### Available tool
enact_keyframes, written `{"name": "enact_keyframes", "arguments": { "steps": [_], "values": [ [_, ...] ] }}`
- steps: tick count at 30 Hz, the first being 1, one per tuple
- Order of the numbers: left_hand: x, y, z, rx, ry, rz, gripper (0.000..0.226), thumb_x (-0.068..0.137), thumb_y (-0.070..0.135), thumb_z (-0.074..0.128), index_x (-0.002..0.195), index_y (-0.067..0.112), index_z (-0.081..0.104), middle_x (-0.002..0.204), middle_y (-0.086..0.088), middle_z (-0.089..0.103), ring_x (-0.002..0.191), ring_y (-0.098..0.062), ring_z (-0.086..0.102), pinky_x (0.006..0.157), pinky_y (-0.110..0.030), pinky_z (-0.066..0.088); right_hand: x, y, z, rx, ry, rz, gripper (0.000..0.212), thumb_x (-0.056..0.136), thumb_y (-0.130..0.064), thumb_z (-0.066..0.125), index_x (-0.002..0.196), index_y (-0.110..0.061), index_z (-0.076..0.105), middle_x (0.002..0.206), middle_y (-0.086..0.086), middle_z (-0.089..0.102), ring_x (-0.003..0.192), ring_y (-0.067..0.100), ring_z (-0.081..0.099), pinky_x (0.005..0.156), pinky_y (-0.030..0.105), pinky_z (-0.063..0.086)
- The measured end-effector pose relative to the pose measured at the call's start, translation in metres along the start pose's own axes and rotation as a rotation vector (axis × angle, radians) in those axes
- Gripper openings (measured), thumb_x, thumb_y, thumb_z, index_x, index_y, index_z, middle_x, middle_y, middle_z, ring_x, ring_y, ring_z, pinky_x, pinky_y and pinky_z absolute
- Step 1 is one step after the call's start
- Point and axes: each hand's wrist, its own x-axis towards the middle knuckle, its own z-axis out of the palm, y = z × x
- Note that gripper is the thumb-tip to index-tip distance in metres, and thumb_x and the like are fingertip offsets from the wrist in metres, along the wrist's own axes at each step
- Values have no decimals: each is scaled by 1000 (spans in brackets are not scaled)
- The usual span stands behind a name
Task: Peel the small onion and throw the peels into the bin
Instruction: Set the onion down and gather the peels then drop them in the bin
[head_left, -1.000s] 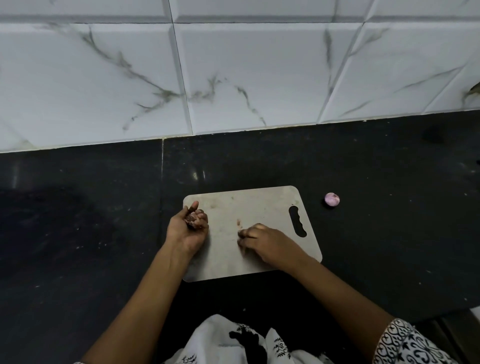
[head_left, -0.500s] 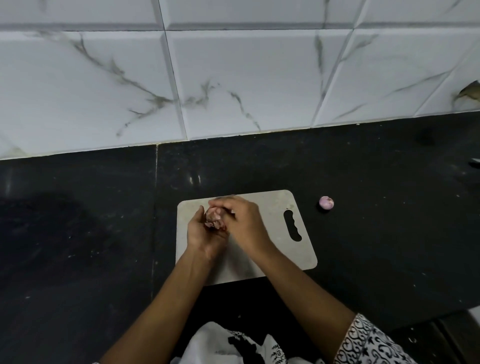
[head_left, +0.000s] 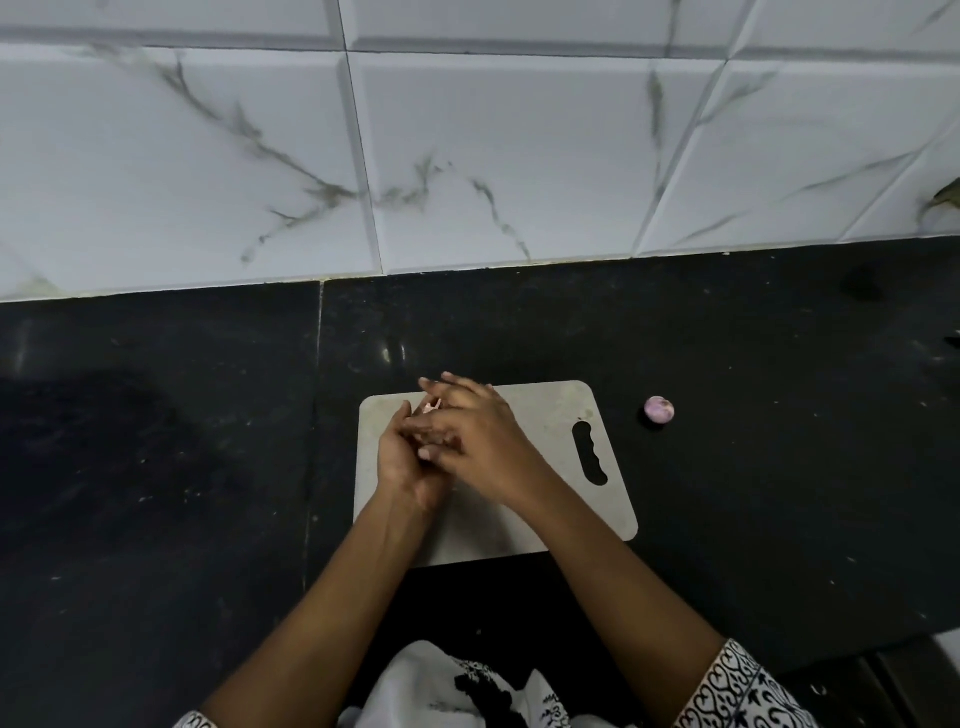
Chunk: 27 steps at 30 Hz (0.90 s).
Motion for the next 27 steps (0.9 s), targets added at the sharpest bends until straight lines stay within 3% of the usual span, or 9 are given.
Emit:
{"name": "enact_keyframes", "arguments": {
  "steps": [1, 4, 7, 10, 12, 14, 17, 23, 27],
  "values": [
    [0, 1, 1, -38, 7, 2, 39, 96, 34, 37, 107, 9, 64, 114, -13, 65, 115, -24, 58, 105, -34, 42, 0, 1, -3, 81, 52, 25, 29, 82, -21, 68, 111, -24, 68, 141, -4, 47, 135, 16, 31, 114, 41, 21],
    [1, 2, 1, -68, 45, 6, 37, 96, 32, 39, 93, 5, 63, 80, -11, 68, 76, -17, 69, 72, -21, 56, 3, 0, -10, 209, 157, 82, 17, 80, -18, 70, 96, -17, 73, 126, -4, 59, 122, 14, 42, 104, 39, 35],
    [-2, 2, 3, -17, 47, 12, 37, 97, 34, 38, 98, 7, 63, 87, -11, 69, 87, -19, 66, 84, -25, 54, 5, 2, -10, 89, 38, -19, 24, 85, -17, 63, 109, -20, 68, 132, -2, 55, 126, 15, 40, 109, 37, 24],
    [-2, 6, 3, -28, 97, 43, 38, 98, 33, 36, 90, 8, 63, 74, -10, 69, 68, -19, 67, 53, -22, 55, 1, 14, -25, 325, 237, 103, 30, 88, 2, 52, 111, -13, 65, 119, 3, 62, 109, 7, 53, 98, 15, 39],
    [-5, 9, 4, -66, 104, 59, 39, 99, 32, 36, 89, 6, 64, 79, -11, 66, 75, -19, 63, 55, -26, 58, -4, 34, -29, 305, 253, 246, 33, 88, 7, 46, 110, -11, 65, 114, 4, 65, 102, 5, 57, 91, 8, 42],
    [-7, 12, 2, -86, 104, 77, 40, 99, 31, 36, 88, 4, 63, 80, -11, 64, 76, -19, 61, 61, -28, 57, -10, 56, -17, 85, 49, 295, 35, 90, 4, 43, 117, -10, 61, 122, 6, 61, 111, 13, 55, 95, 16, 41],
    [-7, 19, -1, -112, 94, 88, 42, 99, 31, 35, 86, 4, 64, 74, -11, 66, 65, -20, 66, 60, -26, 57, -22, 66, 17, -173, -127, 193, 38, 93, -4, 39, 128, -9, 52, 131, 11, 50, 120, 27, 42, 98, 36, 40],
    [-9, 29, -5, -128, 84, 113, 41, 98, 32, 34, 86, 6, 65, 73, -9, 67, 61, -18, 67, 62, -22, 52, -51, 39, 58, -340, -97, 28, 36, 92, -7, 42, 127, -3, 47, 120, 17, 49, 111, 33, 43, 75, 43, 50],
    [-12, 29, -4, -148, 85, 119, 41, 98, 31, 35, 87, 5, 65, 73, -10, 68, 67, -18, 67, 62, -23, 56, -48, 60, 43, -349, -51, -198, 29, 86, -18, 39, 93, -10, 66, 93, 7, 65, 87, 24, 58, 67, 34, 56]
  ]
}}
